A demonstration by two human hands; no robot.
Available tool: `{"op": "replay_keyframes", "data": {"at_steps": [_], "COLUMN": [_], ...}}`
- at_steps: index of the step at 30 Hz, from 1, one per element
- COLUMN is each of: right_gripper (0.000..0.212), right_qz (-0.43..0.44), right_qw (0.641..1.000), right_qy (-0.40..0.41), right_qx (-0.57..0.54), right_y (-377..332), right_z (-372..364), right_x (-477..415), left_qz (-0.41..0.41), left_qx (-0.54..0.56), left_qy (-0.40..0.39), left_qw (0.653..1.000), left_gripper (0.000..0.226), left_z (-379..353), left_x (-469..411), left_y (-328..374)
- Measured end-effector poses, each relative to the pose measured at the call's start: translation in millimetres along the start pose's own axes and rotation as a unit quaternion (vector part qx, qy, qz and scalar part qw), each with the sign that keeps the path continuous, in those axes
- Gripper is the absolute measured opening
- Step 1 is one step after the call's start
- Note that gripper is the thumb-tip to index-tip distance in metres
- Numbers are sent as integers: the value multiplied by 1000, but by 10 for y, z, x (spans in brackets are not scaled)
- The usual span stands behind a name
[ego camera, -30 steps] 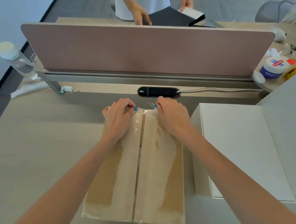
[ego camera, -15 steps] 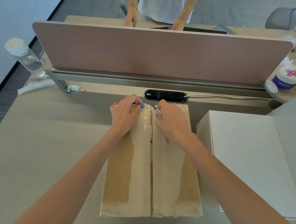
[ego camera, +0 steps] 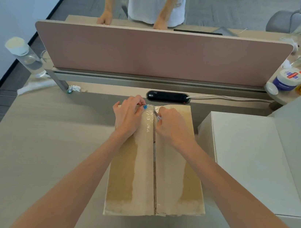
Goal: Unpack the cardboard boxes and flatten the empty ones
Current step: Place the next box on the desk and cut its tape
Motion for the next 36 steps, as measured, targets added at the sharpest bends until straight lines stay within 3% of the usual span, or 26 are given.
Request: {"op": "replay_keyframes", "data": {"at_steps": [6, 11, 16, 25, 32, 36], "right_gripper": [21, 19, 17, 22, 21, 17], "right_qz": [-8, -8, -13, -8, -10, -16], "right_qw": [1000, 1000, 1000, 1000, 1000, 1000], "right_qy": [-6, 2, 9, 0, -12, -17], "right_qx": [19, 29, 21, 6, 6, -5], "right_y": [-74, -93, -73, -64, -71, -78], "right_z": [-4, -47, -135, -202, -264, -270], "right_x": [215, 417, 659, 1201, 1620, 1768], "left_qz": [-33, -109, -185, -211, -205, -213], "left_qx": [-22, -133, -152, -140, -205, -226], "left_qy": [10, -67, -68, -62, -107, -95], "left_qw": [999, 983, 968, 965, 951, 946], "left_gripper": [15, 42, 50, 58, 87, 90], "left_z": [38, 106, 201, 340, 413, 417], "left_x": [1, 185, 747, 1834, 2372, 2575], "left_y": [0, -90, -222, -247, -209, -247]}}
Point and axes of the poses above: each hand's wrist, its own x-axis away from the middle knuckle, its own z-axis out of the back of the hand, y = z × x, the point moved 2 cm from there along -x, towards the middle knuckle, and after that the axes turned 10 degrees about -x, right-handed, at the moved point
